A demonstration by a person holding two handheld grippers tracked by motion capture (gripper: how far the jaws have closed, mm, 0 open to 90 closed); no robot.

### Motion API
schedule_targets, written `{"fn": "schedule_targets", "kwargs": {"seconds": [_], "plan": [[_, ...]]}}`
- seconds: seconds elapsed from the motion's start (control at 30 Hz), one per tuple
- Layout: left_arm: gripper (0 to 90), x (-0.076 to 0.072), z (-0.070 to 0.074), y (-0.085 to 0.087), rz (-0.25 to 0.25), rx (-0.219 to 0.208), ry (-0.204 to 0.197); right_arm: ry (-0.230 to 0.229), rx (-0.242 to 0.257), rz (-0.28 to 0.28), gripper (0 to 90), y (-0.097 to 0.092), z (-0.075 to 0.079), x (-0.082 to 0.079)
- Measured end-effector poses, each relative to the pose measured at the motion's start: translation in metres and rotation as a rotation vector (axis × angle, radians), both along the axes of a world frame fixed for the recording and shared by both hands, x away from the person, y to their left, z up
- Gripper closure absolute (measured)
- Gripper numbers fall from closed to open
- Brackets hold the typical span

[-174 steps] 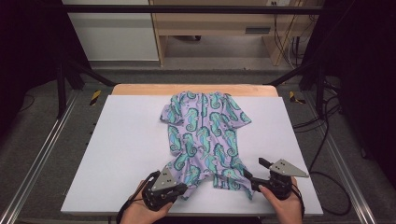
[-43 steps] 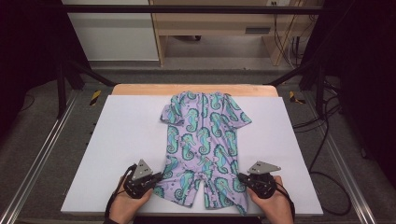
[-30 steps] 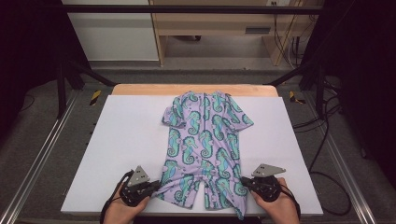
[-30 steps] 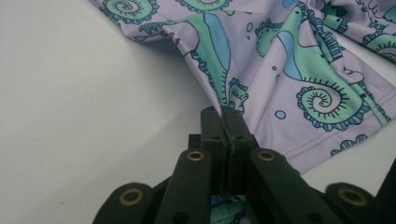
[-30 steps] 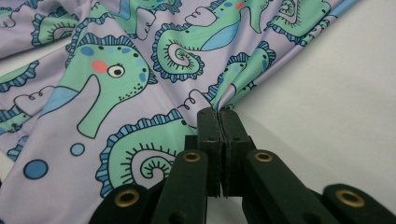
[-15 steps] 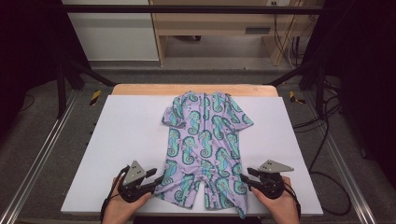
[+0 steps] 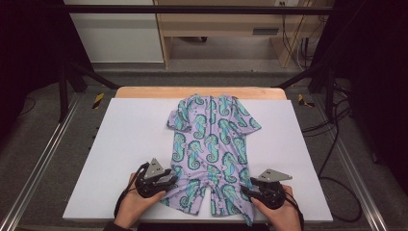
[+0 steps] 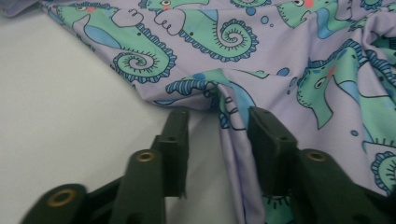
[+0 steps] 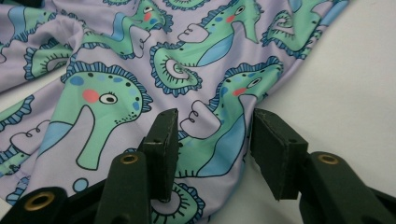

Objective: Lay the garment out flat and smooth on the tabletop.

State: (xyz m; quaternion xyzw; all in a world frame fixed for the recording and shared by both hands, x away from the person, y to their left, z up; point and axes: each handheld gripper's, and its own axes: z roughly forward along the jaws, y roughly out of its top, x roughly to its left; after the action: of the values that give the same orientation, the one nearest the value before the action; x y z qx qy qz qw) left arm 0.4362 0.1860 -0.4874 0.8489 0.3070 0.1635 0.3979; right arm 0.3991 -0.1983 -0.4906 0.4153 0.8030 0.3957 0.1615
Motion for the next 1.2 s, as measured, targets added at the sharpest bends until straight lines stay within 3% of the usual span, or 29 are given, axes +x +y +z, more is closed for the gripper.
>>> {"fn": "schedule_targets", "kwargs": {"seconds": [0.03,0.17,0.33,0.57,0.7,0.77,0.9,0.97,1.07,1.2], "plan": [[68.5,-0.001,-0.001,-0.001,-0.004,0.003,0.001,0.000,-0.012,0.005,58.1,0.002,-0.002,0.001],[85.8,-0.004,0.001,0.000,-0.037,-0.008,0.043,-0.011,-0.026,0.043,87.4,0.003,-0.001,0.001],[88.8,-0.017,0.005,0.007,-0.049,0.013,0.090,0.015,-0.059,0.102,89.0,0.000,0.003,-0.002],[89.0,-0.059,0.007,0.015,-0.095,0.014,0.138,0.068,-0.046,0.175,89.1,-0.013,0.005,-0.026],[88.9,-0.085,0.009,0.014,-0.142,0.007,0.145,0.096,-0.033,0.225,88.9,-0.020,0.008,-0.043],[87.9,-0.091,0.010,0.013,-0.152,0.000,0.127,0.105,-0.011,0.250,87.4,-0.024,0.010,-0.049],[63.0,-0.081,0.013,0.011,-0.089,-0.023,0.044,0.060,0.014,0.222,62.0,-0.022,0.012,-0.043],[52.3,-0.072,0.017,0.011,-0.049,-0.053,0.008,0.034,0.047,0.207,57.0,-0.020,0.015,-0.034],[48.5,-0.057,0.022,0.011,-0.008,-0.075,-0.044,0.000,0.073,0.175,52.0,-0.017,0.019,-0.019],[47.1,-0.034,0.021,0.008,0.027,-0.087,-0.052,-0.026,0.099,0.115,50.6,-0.015,0.020,0.003]]}}
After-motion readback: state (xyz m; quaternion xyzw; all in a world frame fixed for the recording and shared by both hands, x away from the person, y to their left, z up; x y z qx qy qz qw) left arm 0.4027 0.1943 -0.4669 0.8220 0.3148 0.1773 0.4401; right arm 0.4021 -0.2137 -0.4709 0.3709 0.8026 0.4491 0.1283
